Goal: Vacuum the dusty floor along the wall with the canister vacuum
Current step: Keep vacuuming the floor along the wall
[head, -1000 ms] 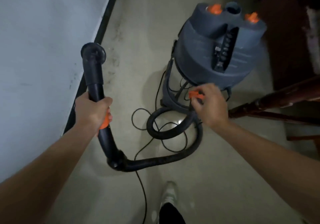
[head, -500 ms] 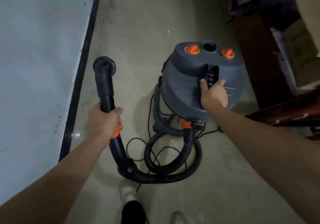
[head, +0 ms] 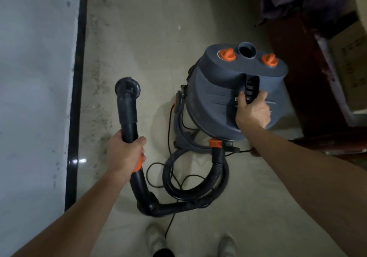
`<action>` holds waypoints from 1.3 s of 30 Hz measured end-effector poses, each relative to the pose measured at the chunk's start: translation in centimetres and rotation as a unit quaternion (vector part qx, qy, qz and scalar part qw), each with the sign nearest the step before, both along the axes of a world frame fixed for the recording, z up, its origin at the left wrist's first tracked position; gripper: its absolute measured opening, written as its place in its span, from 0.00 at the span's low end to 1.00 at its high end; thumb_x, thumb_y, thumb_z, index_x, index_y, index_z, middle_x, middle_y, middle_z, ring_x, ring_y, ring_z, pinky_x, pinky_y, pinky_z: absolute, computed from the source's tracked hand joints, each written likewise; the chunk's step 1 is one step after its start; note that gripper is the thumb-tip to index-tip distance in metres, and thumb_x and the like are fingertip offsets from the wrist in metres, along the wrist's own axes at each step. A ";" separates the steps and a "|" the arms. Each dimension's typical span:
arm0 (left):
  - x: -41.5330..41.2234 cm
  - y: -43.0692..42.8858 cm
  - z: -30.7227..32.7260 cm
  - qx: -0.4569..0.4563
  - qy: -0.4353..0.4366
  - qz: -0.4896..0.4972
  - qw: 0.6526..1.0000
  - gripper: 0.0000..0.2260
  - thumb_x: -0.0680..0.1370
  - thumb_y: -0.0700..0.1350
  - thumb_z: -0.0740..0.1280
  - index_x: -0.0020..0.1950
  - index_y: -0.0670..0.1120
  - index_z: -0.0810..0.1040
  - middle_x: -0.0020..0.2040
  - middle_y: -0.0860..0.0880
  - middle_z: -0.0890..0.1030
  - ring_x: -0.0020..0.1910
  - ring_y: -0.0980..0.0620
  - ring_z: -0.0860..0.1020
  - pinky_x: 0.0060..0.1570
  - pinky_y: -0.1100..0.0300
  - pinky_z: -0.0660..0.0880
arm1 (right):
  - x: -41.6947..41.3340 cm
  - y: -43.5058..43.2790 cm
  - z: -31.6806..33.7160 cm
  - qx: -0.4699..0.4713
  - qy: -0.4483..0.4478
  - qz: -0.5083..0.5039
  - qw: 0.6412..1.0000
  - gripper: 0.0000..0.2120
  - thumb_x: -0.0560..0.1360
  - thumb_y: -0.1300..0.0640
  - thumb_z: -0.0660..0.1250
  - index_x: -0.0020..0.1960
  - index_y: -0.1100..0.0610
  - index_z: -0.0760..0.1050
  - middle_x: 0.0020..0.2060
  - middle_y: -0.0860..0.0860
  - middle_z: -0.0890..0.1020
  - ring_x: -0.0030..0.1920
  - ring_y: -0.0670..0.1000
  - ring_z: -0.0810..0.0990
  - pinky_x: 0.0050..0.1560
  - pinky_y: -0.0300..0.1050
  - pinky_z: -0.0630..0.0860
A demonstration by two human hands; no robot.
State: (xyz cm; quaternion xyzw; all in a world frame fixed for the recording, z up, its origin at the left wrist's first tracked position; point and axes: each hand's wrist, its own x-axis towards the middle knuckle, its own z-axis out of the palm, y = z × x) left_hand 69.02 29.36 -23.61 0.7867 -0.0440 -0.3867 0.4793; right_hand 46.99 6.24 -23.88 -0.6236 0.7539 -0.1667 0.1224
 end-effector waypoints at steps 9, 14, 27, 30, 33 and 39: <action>-1.6 -6.7 1.3 0.017 -0.010 -0.001 1.000 0.04 0.71 0.35 0.67 0.40 0.41 0.74 0.27 0.44 0.74 0.20 0.47 0.72 0.21 0.61 0.69 | -0.3 -7.1 1.4 -0.011 -0.047 0.076 0.996 0.21 0.73 0.45 0.64 0.56 0.60 0.68 0.47 0.62 0.81 0.49 0.65 0.78 0.43 0.50 0.66; -5.9 -9.2 2.0 0.020 0.002 0.029 0.999 0.04 0.70 0.34 0.67 0.41 0.40 0.74 0.28 0.42 0.74 0.22 0.47 0.71 0.26 0.57 0.73 | 0.1 -9.8 2.2 0.015 -0.093 0.113 0.989 0.19 0.72 0.48 0.66 0.55 0.61 0.68 0.45 0.61 0.81 0.47 0.64 0.78 0.42 0.51 0.70; -11.8 -10.2 4.3 0.041 0.007 0.148 0.988 0.06 0.70 0.32 0.66 0.41 0.41 0.72 0.28 0.42 0.73 0.23 0.47 0.72 0.25 0.57 0.74 | -1.2 -17.1 3.9 0.039 -0.115 0.194 0.973 0.22 0.74 0.50 0.66 0.60 0.64 0.70 0.53 0.63 0.79 0.55 0.64 0.76 0.50 0.53 0.73; -12.1 -10.9 4.1 0.032 0.015 0.154 0.987 0.06 0.70 0.32 0.66 0.42 0.40 0.72 0.28 0.42 0.74 0.23 0.46 0.73 0.25 0.57 0.74 | -1.5 -18.5 4.3 0.040 -0.107 0.207 0.972 0.22 0.75 0.50 0.65 0.61 0.64 0.70 0.54 0.64 0.79 0.56 0.64 0.76 0.52 0.55 0.74; -12.2 -11.7 3.6 0.026 0.016 0.158 0.987 0.05 0.70 0.33 0.66 0.42 0.40 0.72 0.28 0.42 0.75 0.23 0.46 0.74 0.28 0.54 0.76 | -0.4 -20.3 4.8 0.034 -0.100 0.213 0.971 0.22 0.75 0.49 0.65 0.61 0.64 0.71 0.55 0.62 0.79 0.56 0.63 0.76 0.52 0.55 0.75; -13.0 -12.1 2.3 0.030 0.041 0.176 0.983 0.05 0.69 0.32 0.66 0.43 0.39 0.73 0.28 0.42 0.74 0.23 0.46 0.73 0.29 0.53 0.76 | 1.8 -23.2 5.1 0.040 -0.091 0.203 0.974 0.21 0.74 0.46 0.64 0.59 0.61 0.73 0.54 0.60 0.79 0.55 0.62 0.77 0.50 0.52 0.75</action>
